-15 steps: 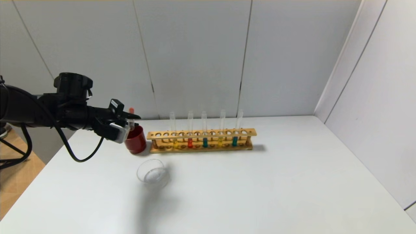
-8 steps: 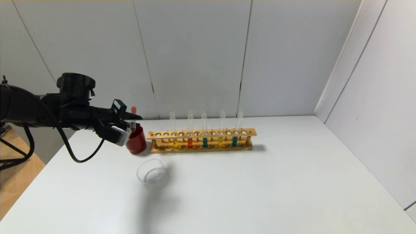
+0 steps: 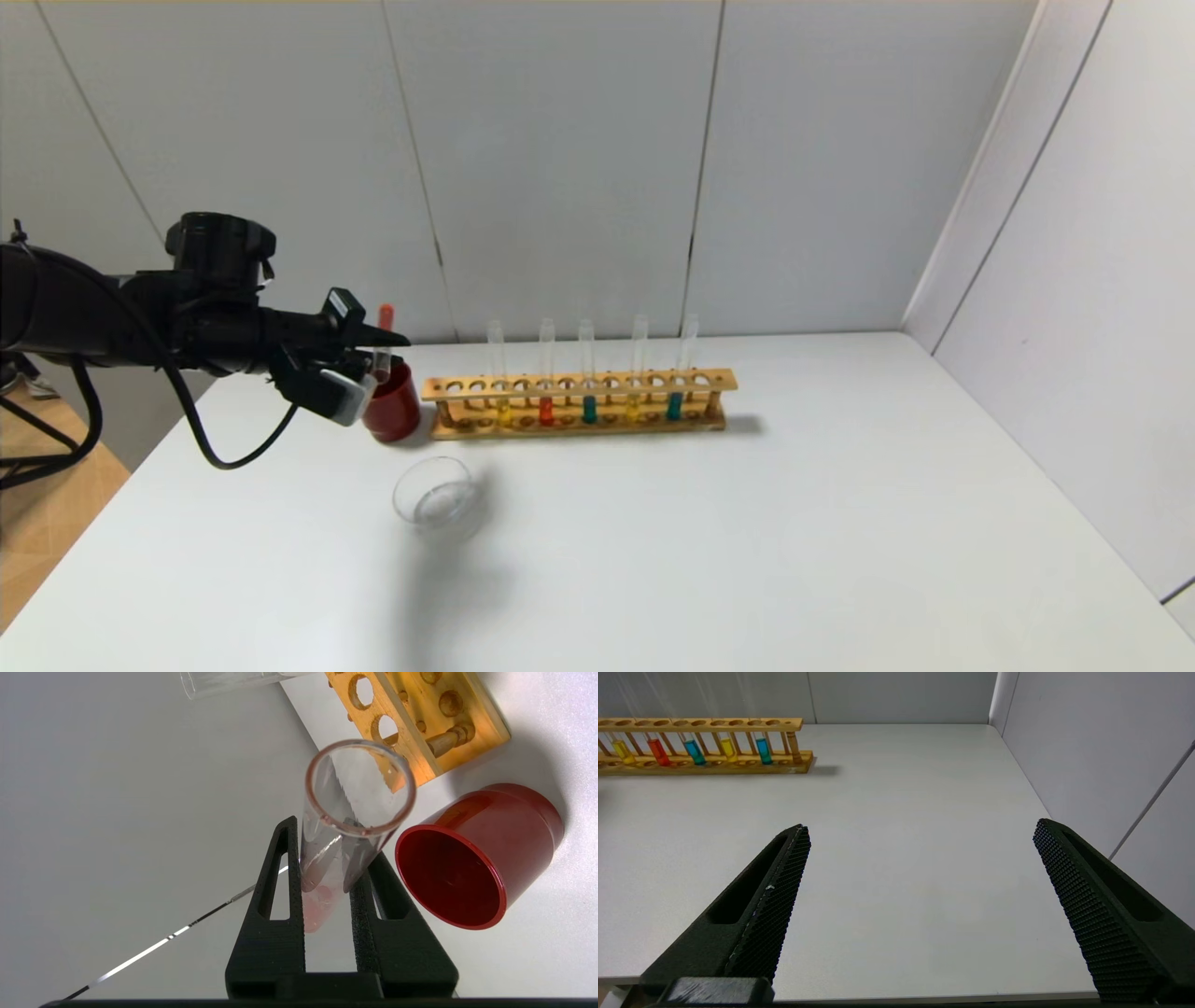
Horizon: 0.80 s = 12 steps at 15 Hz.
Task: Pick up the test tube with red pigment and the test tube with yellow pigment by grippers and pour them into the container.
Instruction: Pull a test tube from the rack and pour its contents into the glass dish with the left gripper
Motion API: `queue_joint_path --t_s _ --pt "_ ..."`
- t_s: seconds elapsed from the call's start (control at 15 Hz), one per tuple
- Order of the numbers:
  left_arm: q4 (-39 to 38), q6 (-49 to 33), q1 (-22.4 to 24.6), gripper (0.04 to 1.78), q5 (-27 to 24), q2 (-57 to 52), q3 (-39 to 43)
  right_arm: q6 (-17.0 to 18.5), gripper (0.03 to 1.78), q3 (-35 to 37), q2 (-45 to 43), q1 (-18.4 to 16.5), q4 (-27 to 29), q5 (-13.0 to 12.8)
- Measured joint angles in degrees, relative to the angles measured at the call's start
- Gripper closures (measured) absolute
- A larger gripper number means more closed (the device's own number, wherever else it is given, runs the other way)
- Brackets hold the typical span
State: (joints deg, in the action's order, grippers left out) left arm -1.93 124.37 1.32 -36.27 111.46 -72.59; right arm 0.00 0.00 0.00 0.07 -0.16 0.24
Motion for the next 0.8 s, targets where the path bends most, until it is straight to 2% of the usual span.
queue_joint_path --t_s 0.8 --pt "-2.0 2.0 -0.5 1.49 1.1 1.3 -0.4 0.0 0.06 0.0 0.0 0.0 0.0 0.0"
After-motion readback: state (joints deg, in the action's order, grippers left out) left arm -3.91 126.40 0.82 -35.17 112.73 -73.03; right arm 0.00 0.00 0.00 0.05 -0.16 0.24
